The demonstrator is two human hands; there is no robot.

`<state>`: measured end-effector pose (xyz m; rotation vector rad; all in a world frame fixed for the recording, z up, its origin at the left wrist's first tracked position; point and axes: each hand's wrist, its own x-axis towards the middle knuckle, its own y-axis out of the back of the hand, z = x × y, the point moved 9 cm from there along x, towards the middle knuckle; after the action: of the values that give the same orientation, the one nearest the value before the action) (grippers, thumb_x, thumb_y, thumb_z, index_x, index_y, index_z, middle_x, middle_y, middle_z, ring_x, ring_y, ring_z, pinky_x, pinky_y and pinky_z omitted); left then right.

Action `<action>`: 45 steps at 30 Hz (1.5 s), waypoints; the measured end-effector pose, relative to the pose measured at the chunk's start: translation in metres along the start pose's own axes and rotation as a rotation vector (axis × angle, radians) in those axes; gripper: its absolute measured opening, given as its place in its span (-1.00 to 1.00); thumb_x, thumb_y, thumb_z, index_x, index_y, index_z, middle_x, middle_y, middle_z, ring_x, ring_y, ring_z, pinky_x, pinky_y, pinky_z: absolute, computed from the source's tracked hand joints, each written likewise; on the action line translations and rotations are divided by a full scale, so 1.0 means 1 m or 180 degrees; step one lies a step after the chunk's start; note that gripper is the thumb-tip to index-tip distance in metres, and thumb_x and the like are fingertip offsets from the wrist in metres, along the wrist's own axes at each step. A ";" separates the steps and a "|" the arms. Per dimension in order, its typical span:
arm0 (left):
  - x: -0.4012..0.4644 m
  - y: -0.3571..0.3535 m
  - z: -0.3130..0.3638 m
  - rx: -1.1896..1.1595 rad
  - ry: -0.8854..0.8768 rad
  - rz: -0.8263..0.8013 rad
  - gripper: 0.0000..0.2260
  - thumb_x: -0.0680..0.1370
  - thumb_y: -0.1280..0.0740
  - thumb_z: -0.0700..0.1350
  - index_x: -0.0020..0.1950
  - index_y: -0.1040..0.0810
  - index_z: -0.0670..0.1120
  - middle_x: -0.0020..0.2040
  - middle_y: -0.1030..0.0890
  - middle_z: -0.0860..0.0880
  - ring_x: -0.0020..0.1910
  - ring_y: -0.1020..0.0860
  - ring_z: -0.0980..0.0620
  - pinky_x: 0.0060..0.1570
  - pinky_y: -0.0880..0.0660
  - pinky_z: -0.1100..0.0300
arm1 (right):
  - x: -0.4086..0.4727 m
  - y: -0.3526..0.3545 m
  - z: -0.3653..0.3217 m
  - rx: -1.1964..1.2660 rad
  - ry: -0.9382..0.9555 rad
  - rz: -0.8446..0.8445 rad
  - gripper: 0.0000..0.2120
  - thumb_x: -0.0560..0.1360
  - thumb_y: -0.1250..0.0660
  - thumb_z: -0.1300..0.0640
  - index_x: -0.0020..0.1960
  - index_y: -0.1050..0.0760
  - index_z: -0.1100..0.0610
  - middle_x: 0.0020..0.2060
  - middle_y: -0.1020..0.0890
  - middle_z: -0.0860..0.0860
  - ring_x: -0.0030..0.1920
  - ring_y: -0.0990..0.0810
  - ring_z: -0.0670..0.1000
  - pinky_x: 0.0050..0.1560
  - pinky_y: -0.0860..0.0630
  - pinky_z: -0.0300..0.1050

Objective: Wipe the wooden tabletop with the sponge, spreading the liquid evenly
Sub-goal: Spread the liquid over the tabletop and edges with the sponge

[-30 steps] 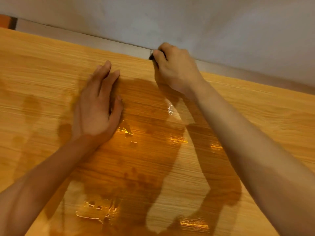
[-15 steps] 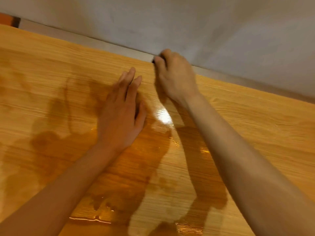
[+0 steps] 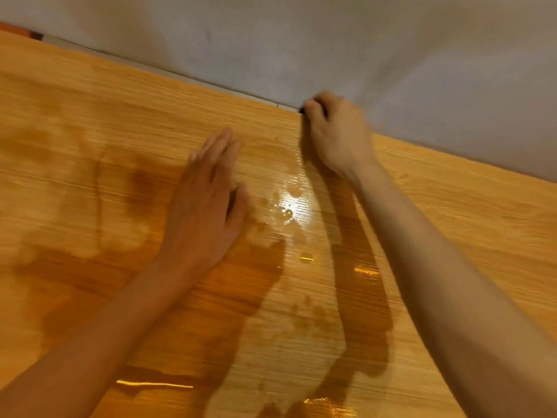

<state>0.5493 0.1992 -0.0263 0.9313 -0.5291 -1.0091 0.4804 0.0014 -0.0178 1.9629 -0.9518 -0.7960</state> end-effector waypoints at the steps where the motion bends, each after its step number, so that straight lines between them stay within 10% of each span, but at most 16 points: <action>1: -0.004 0.005 -0.008 0.0024 0.0007 0.0032 -0.50 0.69 -0.14 -0.08 0.60 -0.21 -0.24 0.64 -0.15 -0.17 0.64 -0.09 -0.13 0.62 0.07 0.00 | 0.002 -0.014 -0.026 0.0094 0.0226 -0.0035 -0.71 0.62 -0.12 0.04 0.11 -0.58 0.11 0.08 -0.65 0.10 0.11 -0.56 0.16 0.04 -0.48 0.00; 12: -0.012 0.005 -0.022 0.0290 -0.0065 0.0107 -0.47 0.69 -0.09 -0.05 0.63 -0.13 -0.24 0.66 -0.09 -0.16 0.65 -0.04 -0.12 0.62 0.11 0.06 | -0.077 -0.014 -0.018 0.0376 0.0548 0.0471 -0.64 0.65 -0.17 0.16 0.43 -0.38 0.14 0.45 -0.39 0.05 0.53 -0.19 0.05 0.54 -0.11 -0.01; 32: -0.010 0.005 -0.023 0.0314 -0.0008 0.0016 -0.48 0.71 -0.13 -0.09 0.64 -0.13 -0.21 0.66 -0.09 -0.15 0.65 -0.04 -0.09 0.62 0.07 0.03 | -0.110 -0.034 -0.021 -0.0129 0.0726 0.0144 -0.59 0.66 -0.10 0.15 0.51 -0.24 0.13 0.52 -0.26 0.02 0.57 -0.01 0.07 0.57 0.15 -0.01; 45: -0.010 0.005 -0.022 0.0284 -0.0032 0.0039 -0.50 0.71 -0.11 -0.10 0.63 -0.14 -0.24 0.65 -0.11 -0.18 0.65 -0.06 -0.11 0.63 0.08 0.04 | -0.102 -0.018 0.005 0.0178 0.0432 0.0346 -0.59 0.65 -0.16 0.15 0.49 -0.28 0.16 0.50 -0.30 0.04 0.56 -0.09 0.06 0.56 -0.06 0.06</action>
<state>0.5641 0.2182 -0.0330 1.0015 -0.5916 -0.9862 0.4294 0.0916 -0.0164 1.9677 -0.9993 -0.5733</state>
